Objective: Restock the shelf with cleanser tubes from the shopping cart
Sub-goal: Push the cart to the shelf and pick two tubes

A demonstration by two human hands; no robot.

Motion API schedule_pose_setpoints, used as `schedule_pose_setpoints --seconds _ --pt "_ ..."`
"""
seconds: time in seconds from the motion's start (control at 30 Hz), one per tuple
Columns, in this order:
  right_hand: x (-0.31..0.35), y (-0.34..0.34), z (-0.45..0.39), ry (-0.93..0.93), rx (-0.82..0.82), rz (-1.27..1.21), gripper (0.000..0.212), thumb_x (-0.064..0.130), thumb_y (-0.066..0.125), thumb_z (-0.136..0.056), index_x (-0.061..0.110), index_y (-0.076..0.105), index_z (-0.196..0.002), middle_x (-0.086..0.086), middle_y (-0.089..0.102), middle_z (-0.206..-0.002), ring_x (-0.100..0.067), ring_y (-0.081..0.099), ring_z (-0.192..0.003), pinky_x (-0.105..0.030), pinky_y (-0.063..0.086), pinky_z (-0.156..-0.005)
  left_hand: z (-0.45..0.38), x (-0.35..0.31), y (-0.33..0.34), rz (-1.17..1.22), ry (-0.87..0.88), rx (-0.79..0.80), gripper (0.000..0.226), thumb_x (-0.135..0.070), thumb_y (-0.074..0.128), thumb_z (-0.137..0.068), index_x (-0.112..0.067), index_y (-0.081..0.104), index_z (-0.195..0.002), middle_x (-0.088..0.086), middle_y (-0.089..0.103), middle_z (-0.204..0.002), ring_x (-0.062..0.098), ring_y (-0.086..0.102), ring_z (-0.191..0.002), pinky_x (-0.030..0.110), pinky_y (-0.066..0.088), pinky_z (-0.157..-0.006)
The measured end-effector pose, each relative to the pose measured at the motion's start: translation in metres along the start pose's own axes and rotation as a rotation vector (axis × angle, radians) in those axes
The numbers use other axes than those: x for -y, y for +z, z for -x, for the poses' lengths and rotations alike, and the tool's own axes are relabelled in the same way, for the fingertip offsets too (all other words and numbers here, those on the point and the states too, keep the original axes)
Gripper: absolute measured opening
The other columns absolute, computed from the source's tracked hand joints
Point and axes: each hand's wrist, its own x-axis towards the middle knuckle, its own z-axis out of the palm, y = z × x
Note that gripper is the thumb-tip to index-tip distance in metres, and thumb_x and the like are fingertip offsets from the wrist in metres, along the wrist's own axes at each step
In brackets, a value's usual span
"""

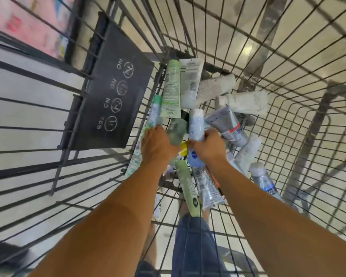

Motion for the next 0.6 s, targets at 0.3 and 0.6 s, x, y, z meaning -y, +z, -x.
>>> schedule_pose_setpoints --seconds 0.3,0.6 --pt "-0.001 -0.052 0.021 -0.063 0.025 -0.132 0.038 0.018 0.083 -0.077 0.011 0.069 -0.112 -0.005 0.066 -0.098 -0.019 0.057 -0.086 -0.034 0.048 -0.074 0.039 0.023 -0.034 0.446 -0.002 -0.188 0.041 -0.009 0.079 -0.077 -0.022 0.067 -0.113 0.002 0.072 -0.099 0.02 0.067 -0.084 0.028 0.056 -0.067" --pt "-0.003 -0.073 0.029 -0.057 -0.071 -0.46 0.017 0.017 0.086 -0.074 0.025 0.071 -0.077 -0.014 0.076 -0.087 -0.033 0.071 -0.079 -0.043 0.059 -0.072 0.033 0.014 -0.069 0.617 0.144 -0.216 0.031 -0.013 0.084 -0.074 -0.029 0.076 -0.1 -0.009 0.074 -0.094 0.008 0.069 -0.083 0.028 0.061 -0.073"
